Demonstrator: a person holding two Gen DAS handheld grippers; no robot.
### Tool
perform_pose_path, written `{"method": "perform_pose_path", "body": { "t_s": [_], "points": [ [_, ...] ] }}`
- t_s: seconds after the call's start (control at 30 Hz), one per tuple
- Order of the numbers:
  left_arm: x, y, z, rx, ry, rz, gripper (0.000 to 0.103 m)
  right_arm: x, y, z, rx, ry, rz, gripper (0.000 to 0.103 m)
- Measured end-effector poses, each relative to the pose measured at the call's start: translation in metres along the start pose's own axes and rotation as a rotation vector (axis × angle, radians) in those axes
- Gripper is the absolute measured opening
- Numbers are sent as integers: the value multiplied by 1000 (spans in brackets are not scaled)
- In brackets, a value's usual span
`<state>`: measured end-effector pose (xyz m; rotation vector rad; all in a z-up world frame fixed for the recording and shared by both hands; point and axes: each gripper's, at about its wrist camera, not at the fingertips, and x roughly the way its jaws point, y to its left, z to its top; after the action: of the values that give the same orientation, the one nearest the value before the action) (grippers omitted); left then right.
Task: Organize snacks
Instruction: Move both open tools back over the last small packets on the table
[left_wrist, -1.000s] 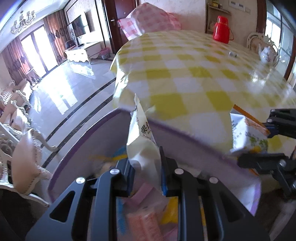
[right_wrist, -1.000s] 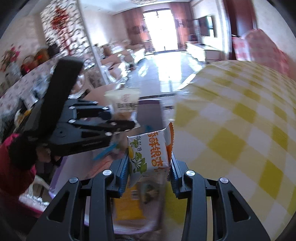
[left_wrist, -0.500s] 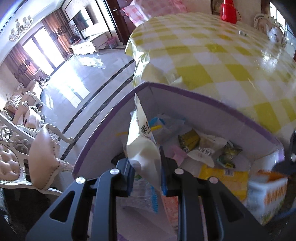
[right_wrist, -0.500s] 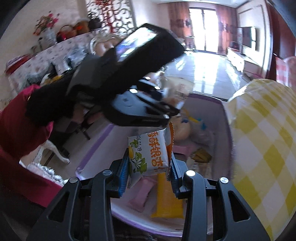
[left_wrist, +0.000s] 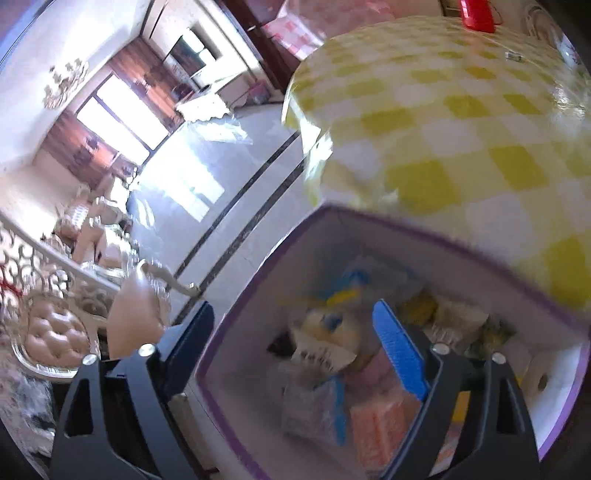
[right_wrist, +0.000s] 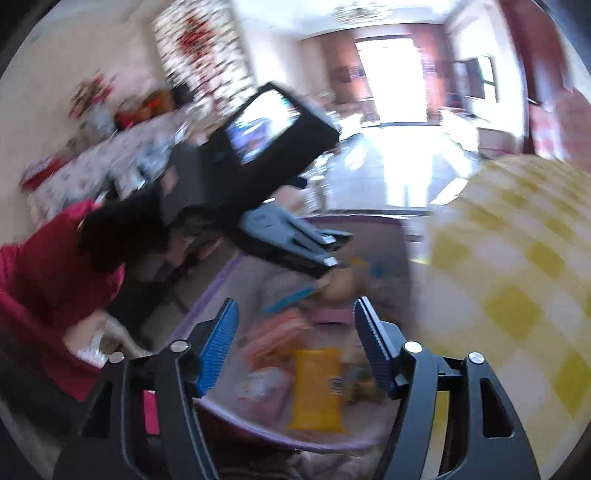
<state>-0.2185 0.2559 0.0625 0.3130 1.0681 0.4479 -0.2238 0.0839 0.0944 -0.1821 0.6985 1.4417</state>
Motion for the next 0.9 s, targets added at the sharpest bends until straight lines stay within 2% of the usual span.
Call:
{"method": "perform_pose_path", "body": {
  "t_s": [0.13,0.23,0.27,0.33,0.43,0.5,0.63,0.7,0.8,0.87,0.9],
  "points": [
    [3,-41,45,82,-35,-16,92,-32,-52,-6,124,-69,-103,73],
    [6,-87,86,158,-73,-50,94,-66,-95,-14,214,-126,-253,79],
    [7,-107,103,181,-94,-73,94,-80,-114,-17,244,-144,-327,81],
    [7,-137,129,199,-132,-130,95,-104,-148,-23,311,-173,-441,88],
    [12,-193,178,192,-186,-303,96,-134,-200,-33,421,-175,-559,88],
    [19,-219,205,168,-209,-392,96,-161,-236,-43,500,-198,-648,88],
    [36,-264,269,28,-239,-554,96,-196,-301,-59,635,-208,-794,88],
    [48,-280,303,-111,-246,-630,96,-205,-330,-65,686,-200,-848,88],
    [59,-287,330,-290,-292,-655,96,-214,-372,-74,744,-206,-898,88],
    [72,-286,344,-420,-318,-648,97,-217,-398,-72,719,-218,-940,82],
    [82,-284,347,-481,-300,-650,97,-219,-412,-70,702,-214,-964,78]
  ]
}}
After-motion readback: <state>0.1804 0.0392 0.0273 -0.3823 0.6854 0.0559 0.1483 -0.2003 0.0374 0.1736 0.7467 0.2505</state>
